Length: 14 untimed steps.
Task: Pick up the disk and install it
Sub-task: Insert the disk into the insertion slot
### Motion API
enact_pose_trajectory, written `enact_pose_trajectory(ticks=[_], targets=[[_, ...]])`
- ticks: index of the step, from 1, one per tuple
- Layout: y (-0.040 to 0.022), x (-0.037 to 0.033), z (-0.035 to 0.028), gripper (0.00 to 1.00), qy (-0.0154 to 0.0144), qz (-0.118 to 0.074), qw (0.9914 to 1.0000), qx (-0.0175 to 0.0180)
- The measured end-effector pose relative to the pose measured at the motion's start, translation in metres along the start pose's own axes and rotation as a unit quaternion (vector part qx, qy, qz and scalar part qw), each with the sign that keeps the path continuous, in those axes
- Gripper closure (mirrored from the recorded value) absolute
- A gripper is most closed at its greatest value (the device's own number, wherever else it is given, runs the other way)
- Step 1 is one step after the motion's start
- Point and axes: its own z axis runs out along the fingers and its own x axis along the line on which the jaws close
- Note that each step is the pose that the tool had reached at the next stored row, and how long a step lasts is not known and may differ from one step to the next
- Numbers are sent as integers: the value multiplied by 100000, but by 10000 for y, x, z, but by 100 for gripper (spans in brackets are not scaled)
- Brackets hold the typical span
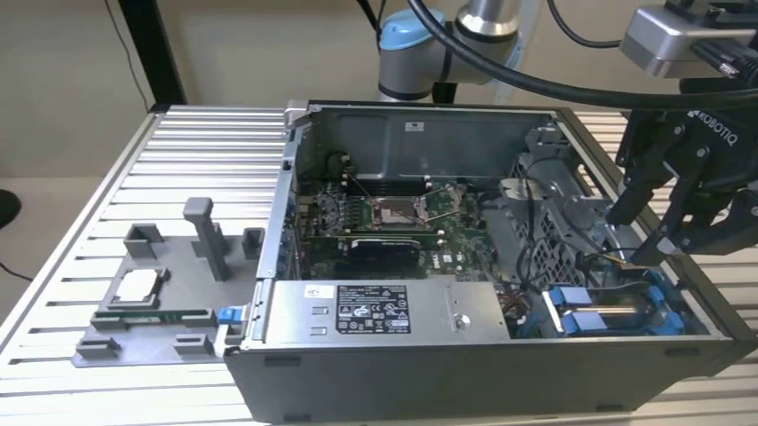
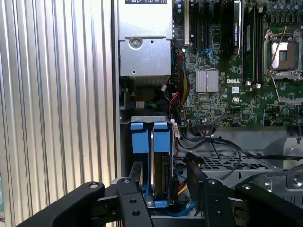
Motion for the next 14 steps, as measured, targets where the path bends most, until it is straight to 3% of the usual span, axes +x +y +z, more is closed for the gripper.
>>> enact_pose_trajectory(ticks=[4,14], targets=[[-1,-26,19,0,122,-4,100000,98],[-28,-50,122,0,27,-9,99994,1066]])
